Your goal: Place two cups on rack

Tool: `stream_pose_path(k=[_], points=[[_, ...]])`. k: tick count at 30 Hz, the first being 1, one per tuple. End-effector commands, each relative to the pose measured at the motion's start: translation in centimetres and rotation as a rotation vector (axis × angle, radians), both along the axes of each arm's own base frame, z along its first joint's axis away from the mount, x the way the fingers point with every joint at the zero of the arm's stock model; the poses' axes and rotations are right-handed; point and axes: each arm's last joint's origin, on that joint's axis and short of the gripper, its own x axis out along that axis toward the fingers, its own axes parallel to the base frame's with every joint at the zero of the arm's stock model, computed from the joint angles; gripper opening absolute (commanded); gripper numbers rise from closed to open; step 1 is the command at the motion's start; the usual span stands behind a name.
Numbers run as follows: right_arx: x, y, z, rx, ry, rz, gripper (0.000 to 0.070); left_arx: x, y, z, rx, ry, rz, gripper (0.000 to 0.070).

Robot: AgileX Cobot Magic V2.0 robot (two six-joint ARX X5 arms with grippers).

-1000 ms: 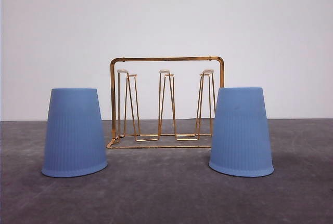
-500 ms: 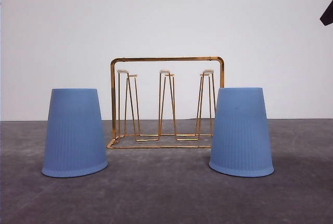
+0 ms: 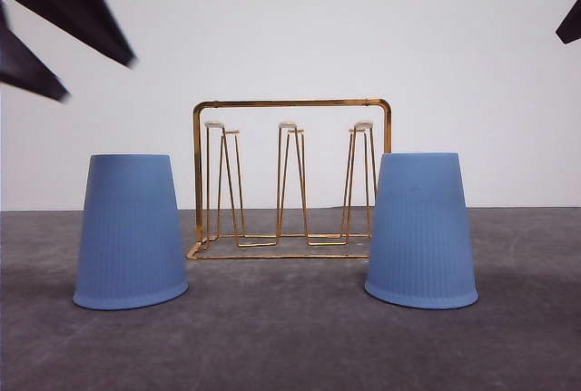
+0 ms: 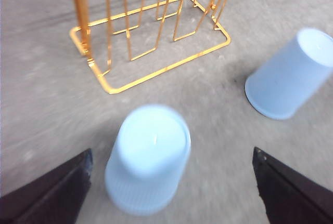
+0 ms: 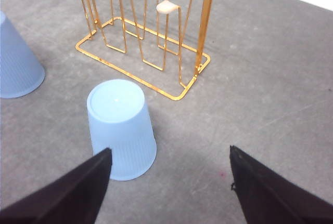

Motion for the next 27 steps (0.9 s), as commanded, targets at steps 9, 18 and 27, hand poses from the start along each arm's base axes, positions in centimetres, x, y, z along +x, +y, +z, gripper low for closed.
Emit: stream_pose_path(k=[9,18,27], points=[[0.0,0.1,0.5,0.0,-0.031,0.01,0.046,4.8,-2.7,-5.2,0.056,0.156,-0.009,0.0597],[0.0,0.1,0.5,0.001,-0.032,0.01,0.046,5.6,-3.1,-7.1,0.082,0.214,-0.008,0.0504],[0.0,0.1,0.5,0.001,-0.032,0.01,0.046,6.3,-3.5,-4.8,0.062,0.209,0.006,0.0352]])
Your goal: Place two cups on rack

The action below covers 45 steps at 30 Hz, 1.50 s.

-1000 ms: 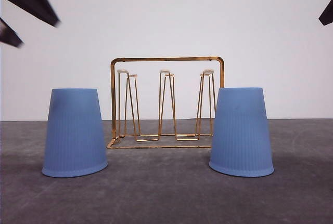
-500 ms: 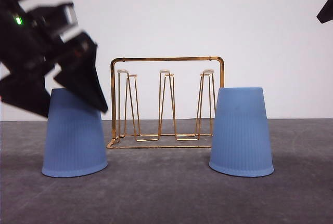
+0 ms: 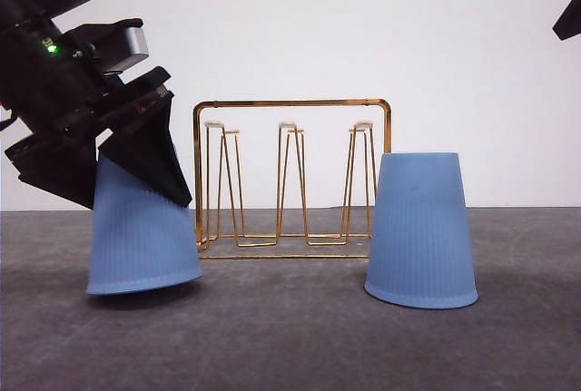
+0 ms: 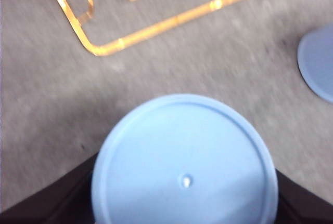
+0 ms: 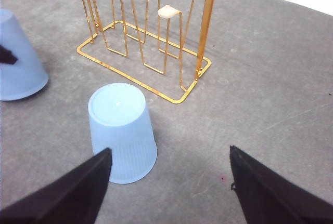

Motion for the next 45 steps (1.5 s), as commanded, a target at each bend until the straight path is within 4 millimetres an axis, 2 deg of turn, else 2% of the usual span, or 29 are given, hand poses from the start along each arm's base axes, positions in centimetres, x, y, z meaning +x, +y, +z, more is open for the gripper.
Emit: stream_pose_path(k=[1,14,17,21,25,30,40,42,45], points=[[0.0,0.1,0.5,-0.001,-0.024,0.007,0.046,0.8,-0.5,1.4,-0.028,-0.015,0.005,0.0352],[0.0,0.1,0.5,-0.001,-0.025,0.006,0.046,2.4,-0.9,11.2,0.03,-0.093,0.087,0.0354],[0.1,0.1,0.5,0.0,-0.028,0.006,0.046,3.2,-1.3,12.5,0.018,-0.137,0.098,0.0354],[0.1,0.1,0.5,0.001,-0.03,0.006,0.046,4.5,-1.8,13.3,0.031,-0.174,0.129,0.0354],[0.1,0.1,0.5,0.001,-0.03,0.006,0.0459,5.9,-2.4,12.9,0.022,-0.205,0.14,0.0354],[0.1,0.1,0.5,0.001,-0.03,0.006,0.0459,7.6,-3.2,11.4,0.01,-0.199,0.156,0.0353],[0.1,0.1,0.5,0.001,-0.03,0.006,0.0459,10.3,-4.5,6.7,0.064,-0.107,0.15,0.0357],[0.1,0.1,0.5,0.001,-0.031,0.006,0.0459,10.7,-4.7,5.8,0.076,-0.086,0.148,0.0403],[0.1,0.1,0.5,0.001,-0.032,0.006,0.0459,11.1,-5.0,4.7,0.079,-0.051,0.133,0.0573]])
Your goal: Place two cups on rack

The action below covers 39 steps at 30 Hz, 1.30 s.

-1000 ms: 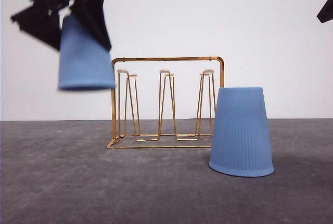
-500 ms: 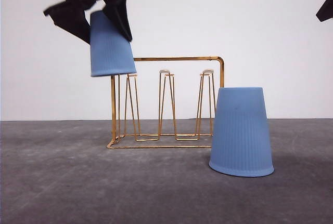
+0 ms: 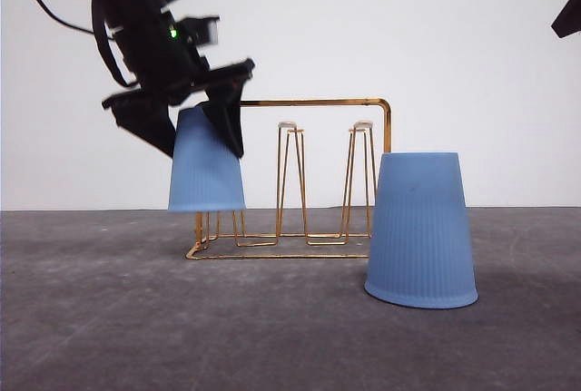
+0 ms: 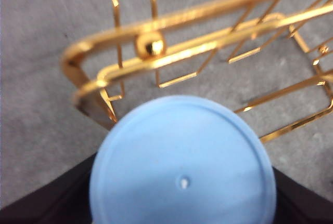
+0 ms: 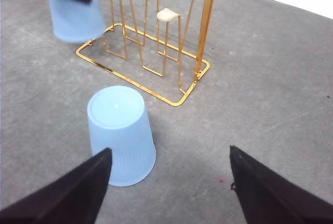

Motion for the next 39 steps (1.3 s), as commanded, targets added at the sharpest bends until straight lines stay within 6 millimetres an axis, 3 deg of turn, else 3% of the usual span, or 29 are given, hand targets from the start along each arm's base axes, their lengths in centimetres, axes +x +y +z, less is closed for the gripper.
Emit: stream_pose_path(k=[1,5,11,16,21,25,35,39], points=[[0.0,0.1,0.5,-0.001,-0.024,0.006,0.0459,0.5,-0.5,-0.1,-0.013,-0.001,-0.013,0.0596],[0.1,0.1,0.5,0.0,-0.028,0.006,0.0459,0.4,-0.5,-0.3,-0.011,0.028,-0.022,0.0598],[0.1,0.1,0.5,0.006,-0.024,0.003,0.0459,-1.2,1.0,3.1,0.026,0.129,-0.022,0.058],[0.1,0.1,0.5,0.047,0.001,-0.012,0.046,-3.9,2.6,5.7,0.024,0.211,-0.082,0.0423],[0.4,0.2,0.3,0.07,0.038,-0.009,0.046,-6.8,4.1,7.0,0.025,0.266,-0.125,0.0418],[1.2,0.6,0.0,0.099,0.081,0.028,0.046,-9.3,5.2,6.2,-0.014,0.209,-0.1,0.0418],[4.5,3.2,-1.7,0.104,0.176,0.122,0.0464,-16.6,8.4,0.3,-0.196,0.089,0.046,0.0418],[6.1,4.9,-3.0,0.081,0.206,0.159,0.052,-18.5,9.2,-0.4,-0.196,0.095,0.05,0.0418]])
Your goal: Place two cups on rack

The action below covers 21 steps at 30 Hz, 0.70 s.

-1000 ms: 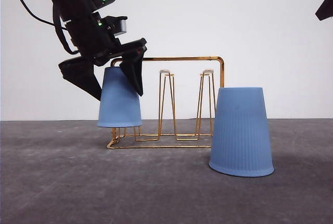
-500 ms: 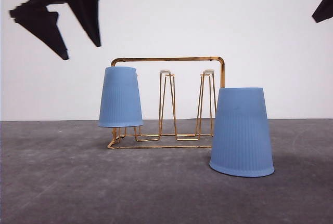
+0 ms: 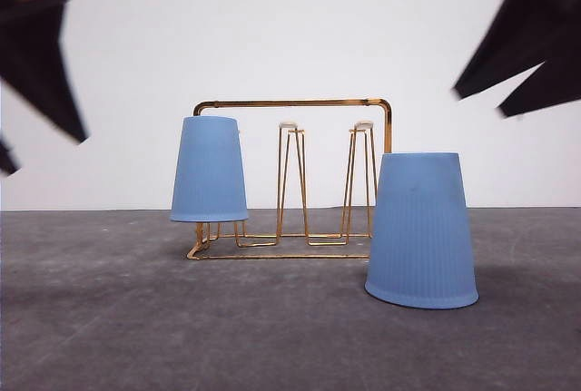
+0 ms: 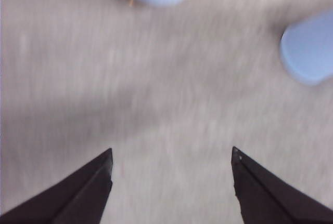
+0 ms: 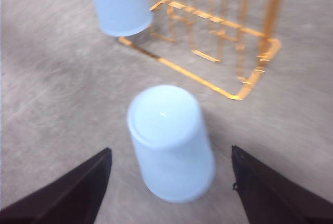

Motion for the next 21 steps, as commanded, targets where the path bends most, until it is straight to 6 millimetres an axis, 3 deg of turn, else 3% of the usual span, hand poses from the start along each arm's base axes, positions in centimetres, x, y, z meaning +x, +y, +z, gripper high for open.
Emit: stream_pose_path(k=[1,13,15,18,21], points=[[0.8,0.8,-0.3,-0.005,0.01,-0.003,0.0533,-0.2,0.0,0.5,-0.018,-0.014,0.008,0.0418],[5.3,3.6,-5.4,-0.059,0.064,-0.037,0.0549,-0.6,0.1,1.0,-0.053,-0.032,0.036,0.0418],[5.7,3.8,-6.1,-0.049,0.086,-0.033,0.0516,-0.6,0.1,1.0,-0.053,-0.032,0.036,0.0418],[5.9,4.0,-6.3,-0.018,0.109,-0.011,0.0399,-0.6,0.1,1.0,-0.053,-0.032,0.036,0.0418],[5.8,4.1,-5.6,0.019,0.165,-0.012,0.037,-0.6,0.1,1.0,-0.053,-0.032,0.036,0.0418]])
